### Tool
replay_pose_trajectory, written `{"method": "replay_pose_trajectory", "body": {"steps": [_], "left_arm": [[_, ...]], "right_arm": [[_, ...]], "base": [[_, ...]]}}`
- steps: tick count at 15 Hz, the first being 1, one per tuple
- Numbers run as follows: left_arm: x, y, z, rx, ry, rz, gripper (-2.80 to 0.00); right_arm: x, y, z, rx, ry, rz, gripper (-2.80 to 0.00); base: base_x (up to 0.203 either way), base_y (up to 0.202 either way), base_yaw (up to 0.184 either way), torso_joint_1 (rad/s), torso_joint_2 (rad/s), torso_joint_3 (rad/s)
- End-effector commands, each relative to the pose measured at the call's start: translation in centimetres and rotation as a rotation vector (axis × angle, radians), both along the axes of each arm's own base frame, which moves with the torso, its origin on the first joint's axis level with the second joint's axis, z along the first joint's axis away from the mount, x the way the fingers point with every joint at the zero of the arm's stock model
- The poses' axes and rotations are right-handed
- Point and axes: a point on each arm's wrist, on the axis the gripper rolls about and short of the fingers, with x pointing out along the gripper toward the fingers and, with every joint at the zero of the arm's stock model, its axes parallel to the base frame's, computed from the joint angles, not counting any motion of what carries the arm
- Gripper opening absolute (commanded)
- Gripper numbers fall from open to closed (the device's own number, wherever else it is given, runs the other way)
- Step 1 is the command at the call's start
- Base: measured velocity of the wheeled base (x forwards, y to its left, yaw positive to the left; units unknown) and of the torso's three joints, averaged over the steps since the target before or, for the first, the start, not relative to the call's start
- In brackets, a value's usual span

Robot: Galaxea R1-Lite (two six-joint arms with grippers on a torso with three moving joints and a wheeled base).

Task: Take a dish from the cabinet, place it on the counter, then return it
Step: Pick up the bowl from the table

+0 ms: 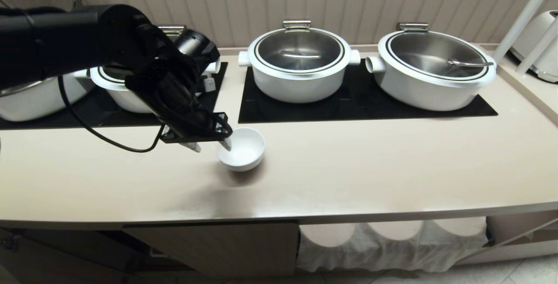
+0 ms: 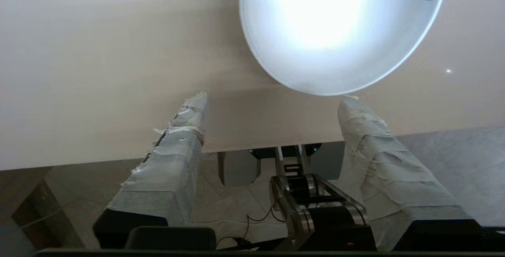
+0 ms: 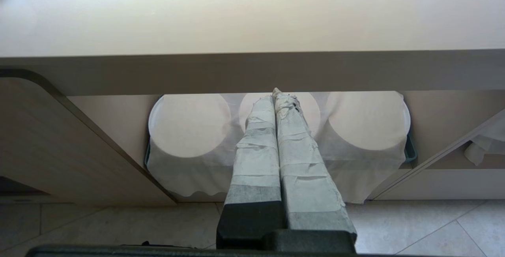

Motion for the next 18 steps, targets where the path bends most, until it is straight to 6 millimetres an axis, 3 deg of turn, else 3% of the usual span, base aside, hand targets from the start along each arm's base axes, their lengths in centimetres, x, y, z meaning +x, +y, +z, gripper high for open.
{"method": "replay_pose_trajectory", "body": {"steps": [1, 18], "left_arm": [[0.5, -0.1, -0.7, 0.029, 0.012, 0.014, 0.0], [3.9, -0.6, -5.2, 0.056, 0.072, 0.055, 0.0]], "right_arm": [[0.0, 0.0, 0.0, 0.0, 0.002, 0.002, -2.8], [0.0, 0.0, 0.0, 0.0, 0.001, 0.001, -2.8]], "base": [[0.0, 0.0, 0.0, 0.0, 0.0, 0.0], [0.0, 0.0, 0.0, 0.0, 0.0, 0.0]]}}
